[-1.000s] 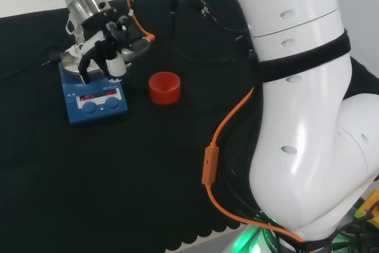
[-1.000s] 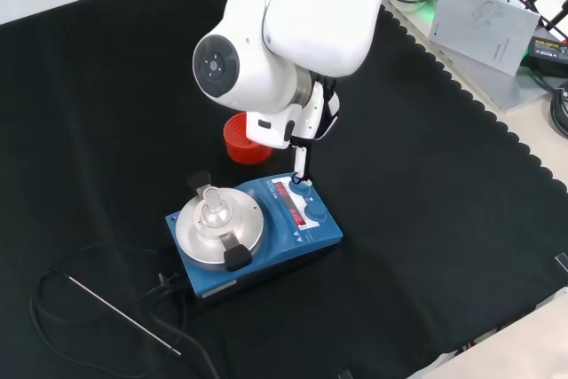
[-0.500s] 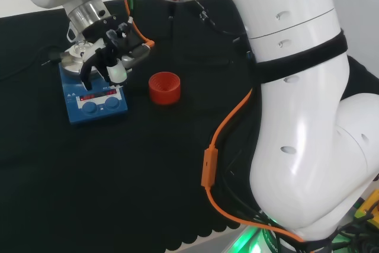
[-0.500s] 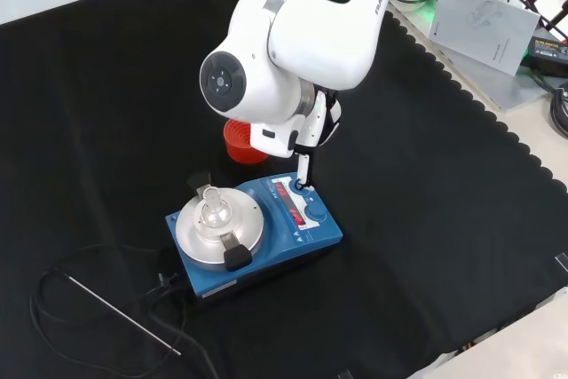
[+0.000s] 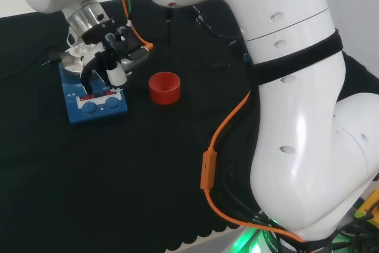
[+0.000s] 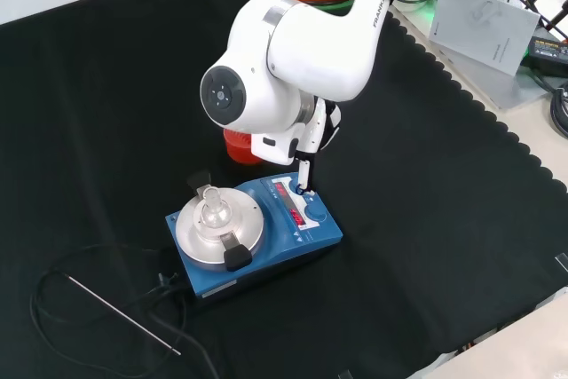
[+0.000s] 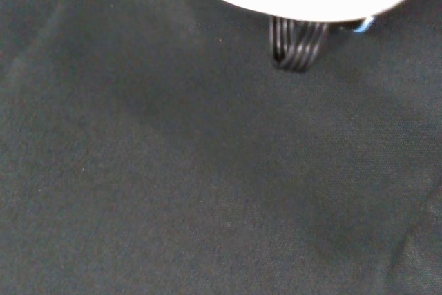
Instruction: Turn on the heater.
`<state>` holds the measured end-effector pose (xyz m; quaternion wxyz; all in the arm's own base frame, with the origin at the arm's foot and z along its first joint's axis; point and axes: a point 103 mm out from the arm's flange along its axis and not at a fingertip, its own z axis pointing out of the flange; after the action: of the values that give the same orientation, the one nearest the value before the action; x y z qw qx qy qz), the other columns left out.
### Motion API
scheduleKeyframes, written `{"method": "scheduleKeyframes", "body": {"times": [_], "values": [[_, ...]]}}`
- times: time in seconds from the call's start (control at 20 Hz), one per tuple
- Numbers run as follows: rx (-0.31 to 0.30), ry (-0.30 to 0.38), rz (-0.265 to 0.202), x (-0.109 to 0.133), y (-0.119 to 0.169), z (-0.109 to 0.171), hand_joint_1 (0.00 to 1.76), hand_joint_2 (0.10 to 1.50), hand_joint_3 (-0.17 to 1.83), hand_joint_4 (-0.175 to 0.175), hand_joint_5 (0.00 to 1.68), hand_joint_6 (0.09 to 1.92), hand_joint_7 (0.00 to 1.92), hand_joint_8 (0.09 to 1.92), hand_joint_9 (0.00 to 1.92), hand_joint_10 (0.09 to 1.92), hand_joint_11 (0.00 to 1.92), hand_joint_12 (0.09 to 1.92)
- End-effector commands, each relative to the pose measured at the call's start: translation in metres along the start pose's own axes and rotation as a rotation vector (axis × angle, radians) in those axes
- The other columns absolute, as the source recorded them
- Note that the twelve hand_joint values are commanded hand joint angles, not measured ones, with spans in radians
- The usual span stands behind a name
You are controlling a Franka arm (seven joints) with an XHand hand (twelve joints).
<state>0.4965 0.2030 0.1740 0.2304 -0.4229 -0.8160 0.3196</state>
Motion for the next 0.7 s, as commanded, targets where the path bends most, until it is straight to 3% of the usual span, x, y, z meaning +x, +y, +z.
{"method": "scheduleKeyframes", "body": {"times": [0.05, 0.7], "values": [[0.014, -0.009, 0.01, 0.0003, 0.0009, -0.0003, 1.51, 0.59, 1.22, 0.001, 0.3, 0.8, 1.7, 1.92, 1.9, 1.69, 1.68, 1.26], [0.01, -0.019, 0.008, -0.0002, 0.0043, 0.0005, 1.51, 0.58, 1.22, -0.001, 0.28, 0.78, 1.7, 1.92, 1.9, 1.69, 1.67, 1.25]]}}
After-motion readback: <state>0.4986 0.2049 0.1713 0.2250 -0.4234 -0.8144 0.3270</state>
